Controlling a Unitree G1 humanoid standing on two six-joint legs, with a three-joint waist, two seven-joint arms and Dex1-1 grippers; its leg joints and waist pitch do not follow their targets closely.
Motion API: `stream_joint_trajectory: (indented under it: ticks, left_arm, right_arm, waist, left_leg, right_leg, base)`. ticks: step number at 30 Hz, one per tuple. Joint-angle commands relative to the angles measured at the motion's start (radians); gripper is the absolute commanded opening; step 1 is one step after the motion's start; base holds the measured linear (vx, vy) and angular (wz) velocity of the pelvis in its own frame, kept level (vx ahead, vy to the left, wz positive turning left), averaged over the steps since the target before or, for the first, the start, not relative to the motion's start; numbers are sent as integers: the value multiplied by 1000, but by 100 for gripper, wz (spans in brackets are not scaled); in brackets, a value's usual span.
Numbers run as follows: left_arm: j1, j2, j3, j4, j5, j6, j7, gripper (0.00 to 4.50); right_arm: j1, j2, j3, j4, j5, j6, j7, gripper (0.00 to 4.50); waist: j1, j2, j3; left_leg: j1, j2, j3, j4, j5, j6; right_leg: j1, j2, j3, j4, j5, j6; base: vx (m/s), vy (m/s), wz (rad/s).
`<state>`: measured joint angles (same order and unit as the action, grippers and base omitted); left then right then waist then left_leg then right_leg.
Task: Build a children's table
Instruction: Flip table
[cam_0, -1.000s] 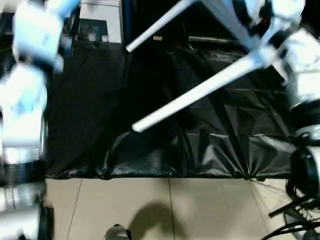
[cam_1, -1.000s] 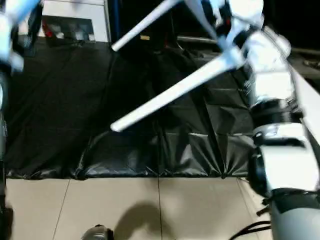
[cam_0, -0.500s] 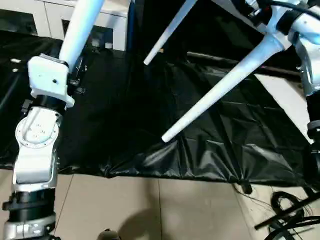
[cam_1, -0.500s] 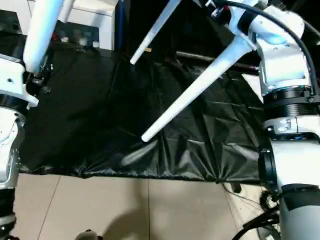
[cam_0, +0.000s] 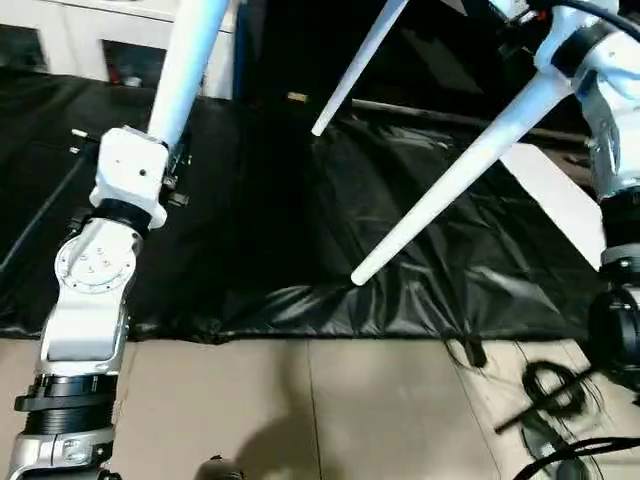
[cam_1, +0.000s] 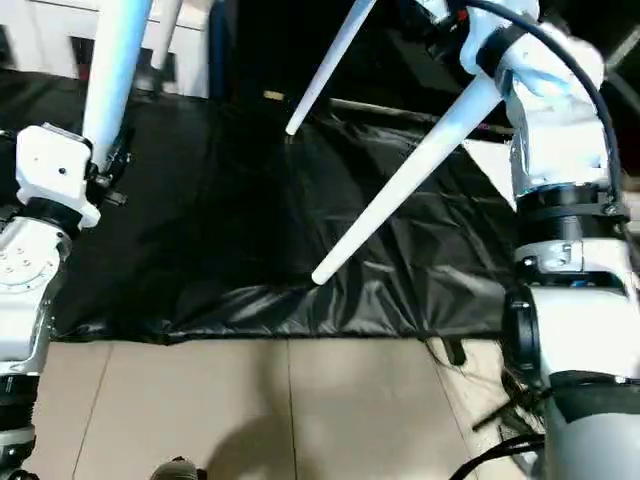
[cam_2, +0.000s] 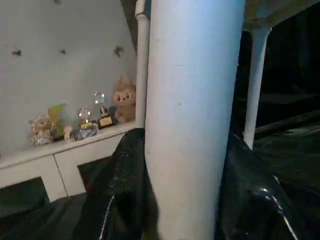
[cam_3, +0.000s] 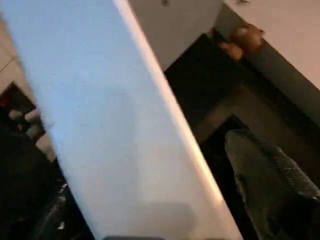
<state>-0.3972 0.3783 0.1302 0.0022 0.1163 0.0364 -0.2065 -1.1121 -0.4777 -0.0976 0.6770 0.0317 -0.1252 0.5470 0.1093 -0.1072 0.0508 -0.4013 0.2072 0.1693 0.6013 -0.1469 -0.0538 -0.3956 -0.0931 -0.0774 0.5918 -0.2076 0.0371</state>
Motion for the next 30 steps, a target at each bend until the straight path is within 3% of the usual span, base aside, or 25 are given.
stream_joint_trajectory:
  ticks: [1,2,3,4,5,6,7,8,9,10,11,12,13,15,17,18,19,22,23,24,26,30]
  left_arm:
    - [-16,-10,-50,17,53,75,22,161]
    - [-17,-10,-53,14,56,77,23,161]
    - [-21,-18,-60,1,61,89,31,160]
    - [-28,-28,-76,-14,73,96,40,157]
    - [-29,-30,-77,-16,73,96,41,157]
    - [-33,-37,-84,-22,76,99,44,156]
    - [-41,-61,-91,-45,76,115,57,156]
    - [-44,-72,-90,-52,69,124,61,156]
    - [-44,-74,-90,-53,67,125,60,156]
    - [-45,-84,-85,-60,50,133,59,156]
    - [-46,-82,-83,-58,46,134,55,156]
    - [-45,-80,-85,-60,48,135,53,156]
    - [-46,-72,-87,-60,52,136,49,156]
    - [-46,-66,-91,-68,55,148,43,156]
    - [-42,-67,-85,-87,58,180,46,156]
    - [-42,-67,-85,-87,58,180,46,156]
    - [-39,-64,-78,-89,58,193,48,156]
    - [-34,-64,-66,-90,56,222,60,156]
    - [-31,-65,-67,-90,57,230,61,156]
    - [-27,-66,-67,-89,58,236,63,156]
    - [-23,-64,-67,-86,59,241,64,156]
    - [-18,-65,-65,-89,68,262,76,156]
  right_arm:
    - [11,56,-5,-40,149,-144,153,403]
    - [12,58,-5,-38,150,-148,155,412]
    - [16,67,-5,-30,155,-163,170,419]
    - [20,75,6,0,125,-199,169,435]
    - [20,76,8,3,122,-202,169,435]
    - [22,77,16,17,108,-216,168,448]
    - [24,80,29,33,83,-235,168,450]
    - [24,83,32,36,79,-239,172,450]
    - [25,84,32,34,79,-237,171,450]
    - [29,91,30,21,84,-226,163,450]
    - [30,95,31,16,84,-225,159,450]
    - [33,100,30,12,90,-231,163,450]
    - [38,110,26,6,104,-243,173,450]
    - [51,126,18,-6,131,-268,190,450]
    - [68,147,2,-20,169,-315,203,450]
    - [68,147,2,-20,169,-315,203,450]
    - [74,157,0,-26,184,-332,215,450]
    - [80,176,2,-40,208,-386,254,450]
    - [75,183,-4,-37,216,-411,255,450]
    - [71,187,-7,-37,223,-415,257,450]
    - [64,194,-9,-35,230,-418,261,450]
    - [58,181,18,-15,156,-475,228,450]
  waist:
    - [-20,41,-43]
    - [-19,49,-35]
    - [-1,50,-42]
    - [90,48,-40]
    - [38,-51,-58]
    - [38,-22,-24]
    - [25,-21,-41]
    - [49,20,-38]
    - [52,43,-54]
    - [12,50,-61]
    - [13,67,-61]
    - [9,65,-58]
    - [8,71,-52]
    - [11,66,-52]
    - [17,49,-56]
    - [18,53,-57]
    - [19,45,-58]
    - [17,45,-61]
    - [14,40,-60]
    - [10,45,-64]
    - [6,44,-67]
    - [3,45,-65]
  left_leg:
    - [71,32,-17,-115,-880,-129]
    - [37,44,6,-158,-927,-118]
    - [-17,54,10,-193,-934,-116]
    - [-86,44,81,-232,-931,-107]
    - [52,35,69,-34,-604,-98]
    - [126,19,12,168,-420,-78]
    - [-34,-40,-74,150,-137,-17]
    - [5,8,-65,52,-183,-66]
    - [63,28,-59,22,-245,-101]
    - [54,32,-57,-27,-377,-120]
    - [50,35,-54,-47,-385,-109]
    - [50,35,-51,-56,-418,-103]
    - [50,27,-45,-60,-516,-102]
    - [49,24,-45,-60,-521,-100]
    - [41,24,-37,-63,-421,-86]
    - [40,25,-37,-63,-397,-85]
    - [37,24,-32,-63,-337,-77]
    - [33,23,-27,-63,-294,-64]
    - [30,24,-27,-66,-295,-60]
    - [33,24,-27,-65,-283,-57]
    - [31,23,-25,-63,-250,-51]
    - [32,24,-20,-65,-230,-51]
  right_leg:
    - [-2,-16,-21,-73,-478,-95]
    - [23,5,-46,-26,-444,-105]
    - [80,9,-35,99,-343,-117]
    - [104,28,-19,200,-280,-96]
    - [-32,-50,83,41,-765,10]
    - [-161,-179,110,-141,-1153,-5]
    - [16,-146,164,-79,-1096,-52]
    - [12,-120,110,-50,-832,-105]
    - [-28,-66,76,-15,-598,-139]
    - [-6,-9,47,27,-239,-189]
    - [11,-14,43,27,-76,-224]
    - [18,-17,41,15,-95,-229]
    - [15,-26,47,-14,-221,-221]
    - [16,-32,49,-22,-268,-209]
    - [24,-37,54,-25,-227,-202]
    - [25,-37,54,-20,-214,-204]
    - [29,-37,54,-20,-179,-207]
    - [33,-36,55,-17,-135,-208]
    - [35,-37,55,-18,-152,-204]
    - [34,-39,56,-19,-150,-211]
    - [35,-35,56,-14,-106,-226]
    - [35,-29,54,-8,-42,-243]
  base:
    - [0,0,0]
    - [-57,-28,-6]
    - [-117,-41,6]
    - [-117,-41,6]
    - [12,-150,8]
    - [167,-148,-26]
    - [167,-148,-26]
    - [0,0,0]
    - [-75,-28,19]
    - [-75,-28,19]
    - [-58,-14,3]
    - [0,0,0]
    - [0,0,0]
    - [0,0,0]
    - [0,0,0]
    - [0,0,0]
    - [0,0,0]
    - [0,0,0]
    - [0,0,0]
    - [0,0,0]
    - [0,0,0]
    - [0,0,0]
